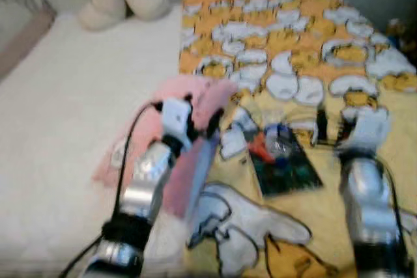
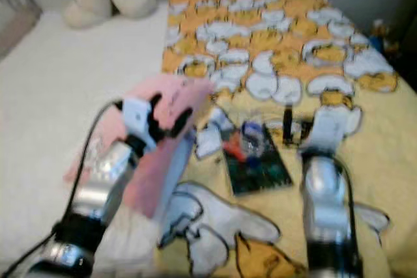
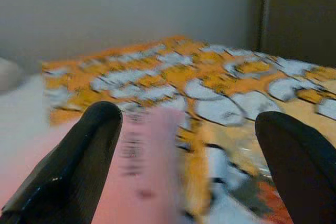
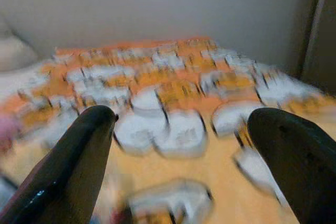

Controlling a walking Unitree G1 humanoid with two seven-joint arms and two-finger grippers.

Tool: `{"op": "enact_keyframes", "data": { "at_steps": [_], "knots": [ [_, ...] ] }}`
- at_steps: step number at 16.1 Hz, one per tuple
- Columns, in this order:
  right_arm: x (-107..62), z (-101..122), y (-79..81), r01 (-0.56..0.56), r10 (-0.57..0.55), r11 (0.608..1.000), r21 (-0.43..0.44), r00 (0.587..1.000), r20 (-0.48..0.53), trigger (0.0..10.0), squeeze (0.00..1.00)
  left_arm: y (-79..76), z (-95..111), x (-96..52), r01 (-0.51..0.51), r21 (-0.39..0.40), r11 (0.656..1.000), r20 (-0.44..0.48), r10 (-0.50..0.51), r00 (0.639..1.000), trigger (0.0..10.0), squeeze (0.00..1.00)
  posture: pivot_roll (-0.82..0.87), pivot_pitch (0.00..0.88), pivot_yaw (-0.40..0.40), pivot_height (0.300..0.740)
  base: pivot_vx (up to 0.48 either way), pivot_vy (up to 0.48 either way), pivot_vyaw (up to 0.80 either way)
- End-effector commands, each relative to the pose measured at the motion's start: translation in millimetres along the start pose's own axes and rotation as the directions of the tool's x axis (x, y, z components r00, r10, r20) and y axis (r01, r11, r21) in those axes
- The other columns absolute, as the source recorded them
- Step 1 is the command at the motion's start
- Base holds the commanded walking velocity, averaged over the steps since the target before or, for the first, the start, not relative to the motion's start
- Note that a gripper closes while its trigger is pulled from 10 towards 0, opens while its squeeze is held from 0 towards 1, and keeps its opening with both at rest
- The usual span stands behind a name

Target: Clean up the room

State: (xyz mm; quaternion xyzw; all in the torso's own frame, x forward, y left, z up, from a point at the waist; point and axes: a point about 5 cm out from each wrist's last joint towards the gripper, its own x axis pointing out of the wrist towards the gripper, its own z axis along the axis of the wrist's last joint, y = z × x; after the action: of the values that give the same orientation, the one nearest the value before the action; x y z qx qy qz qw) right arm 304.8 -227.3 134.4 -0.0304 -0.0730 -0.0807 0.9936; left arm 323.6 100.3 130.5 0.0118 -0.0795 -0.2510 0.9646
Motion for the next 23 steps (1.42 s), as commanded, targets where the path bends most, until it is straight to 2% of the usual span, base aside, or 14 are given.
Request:
{"op": "enact_keyframes", "data": {
  "at_steps": [1,4,6,9,10,11,13,15,16,17,18,20,22,23],
  "knots": [
    [10.6,-13,15.4,-0.007,0.014,0.997,0.077,0.996,-0.092,10.0,0.0,23.7,-3,-19.6,-0.058,0.03,0.998,-0.036,0.059,0.998,10.0,0.0,-0.05,0.0,0.108,0.74,0.0,0.0,0.0],
    [30.3,-26,15.7,0.067,-0.04,0.99,0.124,0.977,-0.209,10.0,0.0,36.8,5,-38.3,-0.078,0.08,0.994,-0.053,0.082,0.995,10.0,0.0,0.03,0.0,0.111,0.74,0.0,0.0,0.0],
    [36.9,-35,11.4,0.15,-0.11,0.981,0.12,0.952,-0.284,10.0,0.0,45.6,13,-53.7,-0.078,0.124,0.989,-0.063,0.086,0.994,10.0,0.0,0.12,0.025,0.116,0.74,0.0,0.0,0.0],
    [42.4,-37,-2.4,0.28,-0.267,0.96,0.006,0.918,-0.293,10.0,0.0,57.6,30,-71.2,-0.097,0.174,0.98,-0.067,0.11,0.992,10.0,0.0,0.21,0.042,0.127,0.74,0.0,0.0,0.0],
    [43.0,-38,-3.2,0.29,-0.277,0.957,-0.001,0.913,-0.3,10.0,0.0,58.5,32,-73.9,-0.097,0.181,0.979,-0.071,0.111,0.991,10.0,0.0,0.21,0.043,0.128,0.74,0.0,0.0,0.0],
    [44.5,-39,-5.4,0.319,-0.308,0.948,-0.012,0.902,-0.302,10.0,0.0,58.7,35,-79.8,-0.092,0.193,0.977,-0.084,0.11,0.99,10.0,0.0,0.23,0.047,0.124,0.74,0.0,0.0,0.0],
    [48.0,-33,-2.1,0.313,-0.312,0.949,-0.035,0.916,-0.251,10.0,0.0,56.3,35,-83.3,-0.097,0.192,0.977,-0.095,0.117,0.989,10.0,0.0,0.22,0.044,0.108,0.74,0.0,0.0,0.0],
    [43.9,-27,-4.5,0.344,-0.358,0.932,-0.117,0.923,-0.143,10.0,0.0,50.5,31,-82.9,-0.101,0.176,0.979,-0.104,0.12,0.987,10.0,0.0,0.2,0.036,0.086,0.74,0.0,0.0,0.0],
    [34.7,-19,-3.1,0.355,-0.363,0.924,-0.142,0.931,-0.038,10.0,0.0,44.4,27,-82.5,-0.101,0.157,0.982,-0.101,0.118,0.988,10.0,0.0,0.17,0.029,0.067,0.74,0.0,0.0,0.0],
    [15.5,-9,5.7,0.318,-0.31,0.933,-0.17,0.948,0.073,10.0,0.0,37.0,22,-82.7,-0.108,0.126,0.986,-0.108,0.122,0.987,10.0,0.0,0.14,0.028,0.056,0.74,0.0,0.0,0.0],
    [-9.7,-3,13.6,0.293,-0.273,0.937,-0.19,0.954,0.124,10.0,0.0,30.7,16,-81.5,-0.112,0.101,0.988,-0.116,0.124,0.985,10.0,0.0,0.11,0.03,0.048,0.74,0.0,0.0,0.0],
    [-39.4,-3,14.7,0.299,-0.279,0.934,-0.197,0.953,0.121,10.0,0.0,24.4,12,-75.3,-0.113,0.087,0.99,-0.119,0.123,0.985,10.0,0.0,0.06,0.037,0.049,0.74,0.0,0.0,0.0],
    [-57.1,-14,12.0,0.312,-0.303,0.926,-0.214,0.95,0.072,10.0,0.0,21.3,7,-62.8,-0.106,0.078,0.991,-0.129,0.115,0.985,10.0,0.0,0.01,0.041,0.065,0.74,0.0,0.0,0.0],
    [-57.1,-14,12.0,0.312,-0.303,0.926,-0.214,0.95,0.072,10.0,0.0,21.3,7,-62.8,-0.106,0.078,0.991,-0.129,0.115,0.985,10.0,0.0,0.01,0.041,0.065,0.74,0.0,0.0,0.0]
  ]
}}
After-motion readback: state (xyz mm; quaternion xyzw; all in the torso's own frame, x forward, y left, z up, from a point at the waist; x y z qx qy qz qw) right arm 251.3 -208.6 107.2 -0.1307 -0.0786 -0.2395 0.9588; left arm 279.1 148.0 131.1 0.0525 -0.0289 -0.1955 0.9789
